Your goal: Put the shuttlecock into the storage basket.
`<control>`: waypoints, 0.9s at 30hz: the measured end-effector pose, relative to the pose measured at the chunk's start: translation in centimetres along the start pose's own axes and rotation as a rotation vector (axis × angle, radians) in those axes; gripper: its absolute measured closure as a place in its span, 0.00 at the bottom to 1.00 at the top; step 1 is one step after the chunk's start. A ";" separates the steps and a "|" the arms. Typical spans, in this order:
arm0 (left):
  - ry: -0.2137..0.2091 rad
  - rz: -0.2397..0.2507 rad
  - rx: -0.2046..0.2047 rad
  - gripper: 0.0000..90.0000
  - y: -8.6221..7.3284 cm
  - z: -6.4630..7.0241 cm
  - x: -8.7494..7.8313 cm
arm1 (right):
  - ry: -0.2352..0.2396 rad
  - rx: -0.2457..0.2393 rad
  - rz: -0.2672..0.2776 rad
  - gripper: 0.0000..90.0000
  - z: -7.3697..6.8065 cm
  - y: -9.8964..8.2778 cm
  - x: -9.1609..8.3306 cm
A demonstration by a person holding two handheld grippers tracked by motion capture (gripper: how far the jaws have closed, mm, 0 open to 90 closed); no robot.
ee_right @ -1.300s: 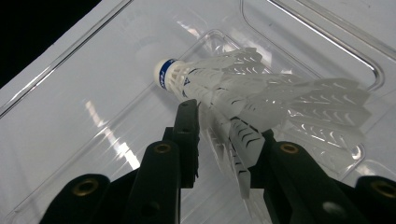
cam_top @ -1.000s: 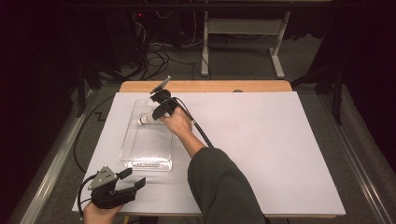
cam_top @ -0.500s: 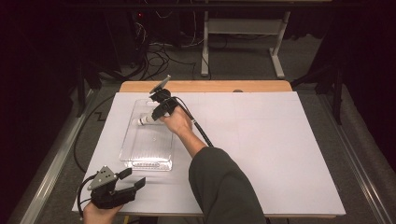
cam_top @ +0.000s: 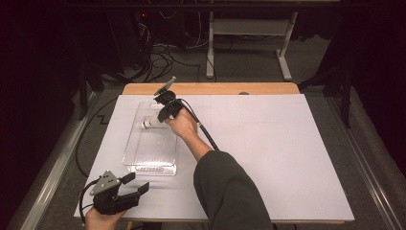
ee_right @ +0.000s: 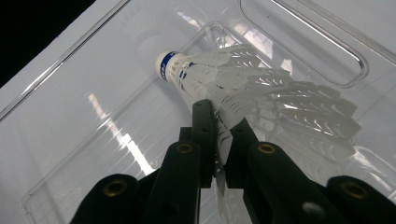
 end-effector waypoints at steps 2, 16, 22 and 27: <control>-0.002 -0.001 0.000 0.37 0.0 0.0 0.0 | 0.010 0.009 -0.003 0.97 0.1 0.0 0.0; 0.000 -0.001 -0.001 0.37 0.0 0.0 0.0 | 0.001 0.013 -0.053 0.82 -0.1 -0.2 0.4; 0.004 0.005 -0.002 0.37 0.0 0.0 -0.1 | -0.003 0.015 -0.077 0.80 -0.2 -0.3 0.2; 0.004 0.003 -0.001 0.37 0.0 0.0 -0.1 | -0.003 0.023 -0.080 0.79 -0.1 -0.3 -0.1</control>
Point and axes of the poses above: each handheld gripper's, and its own axes: x roughly forward along the jaws, y roughly out of its top, z roughly to its right, the point moved 3 cm from there along x, roughly forward along the jaws, and after that the axes turned 9 degrees about x, right-handed, at the moved point
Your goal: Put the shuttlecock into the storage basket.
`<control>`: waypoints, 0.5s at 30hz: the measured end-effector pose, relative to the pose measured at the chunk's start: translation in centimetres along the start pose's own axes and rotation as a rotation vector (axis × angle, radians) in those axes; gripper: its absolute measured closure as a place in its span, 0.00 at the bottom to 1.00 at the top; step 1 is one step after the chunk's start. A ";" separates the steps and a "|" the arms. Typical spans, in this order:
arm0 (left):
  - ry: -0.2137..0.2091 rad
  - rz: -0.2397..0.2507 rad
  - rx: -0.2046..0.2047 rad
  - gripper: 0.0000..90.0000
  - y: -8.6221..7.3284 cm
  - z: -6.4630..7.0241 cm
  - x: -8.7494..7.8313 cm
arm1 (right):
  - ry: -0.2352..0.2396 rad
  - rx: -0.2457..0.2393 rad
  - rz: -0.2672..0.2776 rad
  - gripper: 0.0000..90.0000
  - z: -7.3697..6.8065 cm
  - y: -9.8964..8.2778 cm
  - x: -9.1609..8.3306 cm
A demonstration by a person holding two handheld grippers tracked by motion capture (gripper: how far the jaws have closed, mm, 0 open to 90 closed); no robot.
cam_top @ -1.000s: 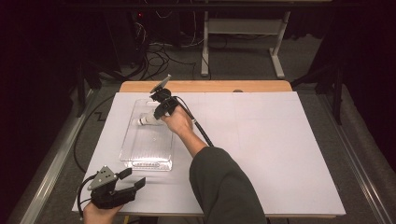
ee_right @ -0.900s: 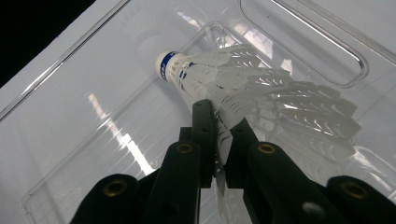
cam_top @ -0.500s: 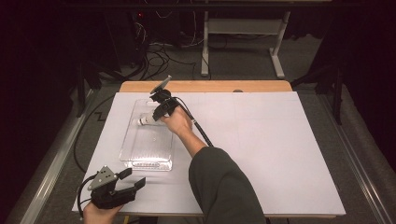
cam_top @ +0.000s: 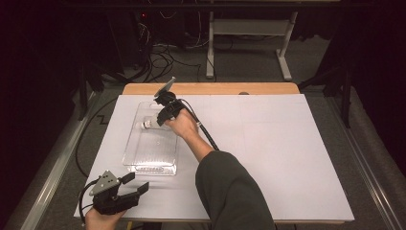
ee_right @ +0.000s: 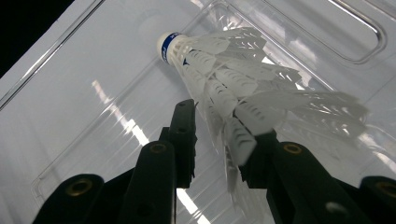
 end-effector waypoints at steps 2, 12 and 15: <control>0.000 0.000 -0.001 0.37 0.0 0.0 0.0 | 0.000 0.005 -0.003 0.79 0.1 -0.1 -0.1; -0.002 -0.001 0.001 0.37 0.0 0.0 0.0 | 0.005 0.012 -0.003 0.82 0.4 -0.3 -0.6; -0.002 0.000 0.001 0.37 0.0 0.0 0.0 | 0.003 0.005 0.006 0.87 0.7 -0.5 -0.8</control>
Point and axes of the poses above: each handheld gripper's, and its own axes: x roughly forward along the jaws, y roughly out of its top, z roughly to its right, the point moved 3 cm from there along x, roughly forward along the jaws, and after that the axes turned 9 degrees about x, right-handed, at the moved point
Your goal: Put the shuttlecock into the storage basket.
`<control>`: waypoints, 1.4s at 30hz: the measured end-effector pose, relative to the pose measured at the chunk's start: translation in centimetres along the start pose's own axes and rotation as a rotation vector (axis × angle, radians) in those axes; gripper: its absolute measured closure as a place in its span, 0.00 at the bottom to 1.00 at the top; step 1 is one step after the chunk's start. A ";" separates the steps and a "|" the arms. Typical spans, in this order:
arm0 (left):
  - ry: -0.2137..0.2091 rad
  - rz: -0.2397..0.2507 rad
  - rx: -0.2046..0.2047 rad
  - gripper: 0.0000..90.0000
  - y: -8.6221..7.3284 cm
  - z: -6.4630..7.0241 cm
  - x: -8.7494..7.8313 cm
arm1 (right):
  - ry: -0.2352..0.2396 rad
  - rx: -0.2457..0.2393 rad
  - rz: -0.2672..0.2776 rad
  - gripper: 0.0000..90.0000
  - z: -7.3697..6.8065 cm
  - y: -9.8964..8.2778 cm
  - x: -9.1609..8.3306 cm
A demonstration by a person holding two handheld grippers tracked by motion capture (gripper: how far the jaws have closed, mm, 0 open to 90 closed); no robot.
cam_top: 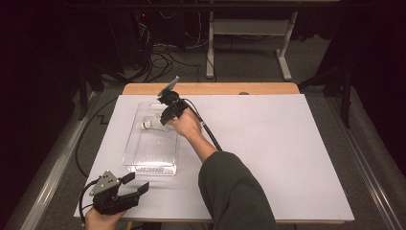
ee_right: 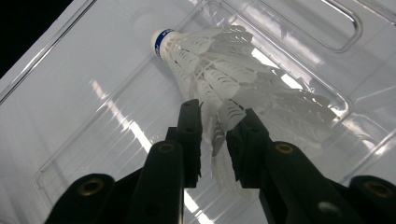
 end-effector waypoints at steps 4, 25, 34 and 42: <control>0.000 -0.001 0.002 0.37 0.0 0.0 0.0 | 0.005 0.003 0.002 0.94 0.3 -0.2 -0.1; 0.005 -0.002 0.000 0.37 0.0 0.0 0.1 | -0.002 0.002 -0.013 1.00 0.6 -0.6 0.7; 0.002 -0.003 0.000 0.37 0.0 0.0 0.1 | -0.027 0.001 -0.020 0.87 0.8 -0.6 0.2; 0.002 -0.004 -0.001 0.37 0.0 0.0 0.1 | -0.033 -0.002 -0.006 0.89 0.8 -0.6 -0.9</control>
Point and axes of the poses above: each handheld gripper's, and its own axes: x roughly forward along the jaws, y roughly out of its top, z roughly to its right, the point moved 3 cm from there along x, roughly forward along the jaws, and after that the axes turned 9 degrees about x, right-handed, at the moved point
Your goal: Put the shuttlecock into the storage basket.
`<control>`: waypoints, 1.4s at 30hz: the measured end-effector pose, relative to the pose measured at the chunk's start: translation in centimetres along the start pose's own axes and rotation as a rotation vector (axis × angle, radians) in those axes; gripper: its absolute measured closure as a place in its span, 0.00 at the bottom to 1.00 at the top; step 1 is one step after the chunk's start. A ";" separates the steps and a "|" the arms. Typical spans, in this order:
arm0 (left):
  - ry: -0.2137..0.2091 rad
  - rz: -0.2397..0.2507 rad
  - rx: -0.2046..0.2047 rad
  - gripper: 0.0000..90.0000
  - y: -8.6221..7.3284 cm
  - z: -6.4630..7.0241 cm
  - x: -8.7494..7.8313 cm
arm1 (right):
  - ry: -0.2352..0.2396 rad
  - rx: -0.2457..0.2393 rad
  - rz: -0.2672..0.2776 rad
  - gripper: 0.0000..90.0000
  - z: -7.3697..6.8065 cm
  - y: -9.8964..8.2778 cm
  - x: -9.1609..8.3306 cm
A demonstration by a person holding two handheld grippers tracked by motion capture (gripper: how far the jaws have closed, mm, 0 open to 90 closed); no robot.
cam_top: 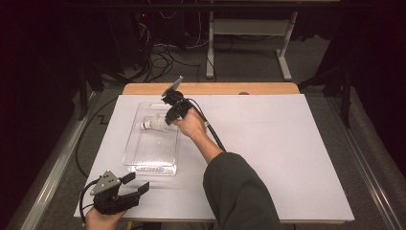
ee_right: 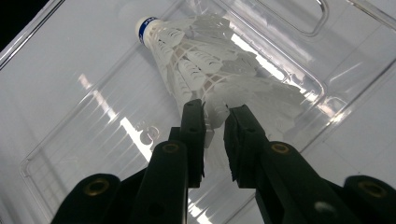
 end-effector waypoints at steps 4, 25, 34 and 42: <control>-0.001 -0.002 0.001 0.37 0.0 0.0 0.0 | -0.003 0.004 -0.009 0.96 0.2 -0.1 0.0; -0.001 -0.002 0.001 0.37 0.0 0.0 0.0 | -0.054 -0.008 0.016 0.82 0.0 -0.2 0.1; 0.000 -0.003 0.004 0.37 0.0 0.0 0.0 | -0.044 -0.018 0.065 0.76 -0.1 -0.6 -0.7; 0.000 -0.005 0.002 0.37 0.0 0.0 0.0 | -0.040 -0.018 0.102 0.72 -0.1 -0.7 -1.3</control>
Point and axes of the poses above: each handheld gripper's, and its own axes: x roughly forward along the jaws, y roughly out of its top, z roughly to its right, the point moved 3 cm from there along x, roughly forward along the jaws, and after that the axes turned 9 degrees about x, right-handed, at the moved point
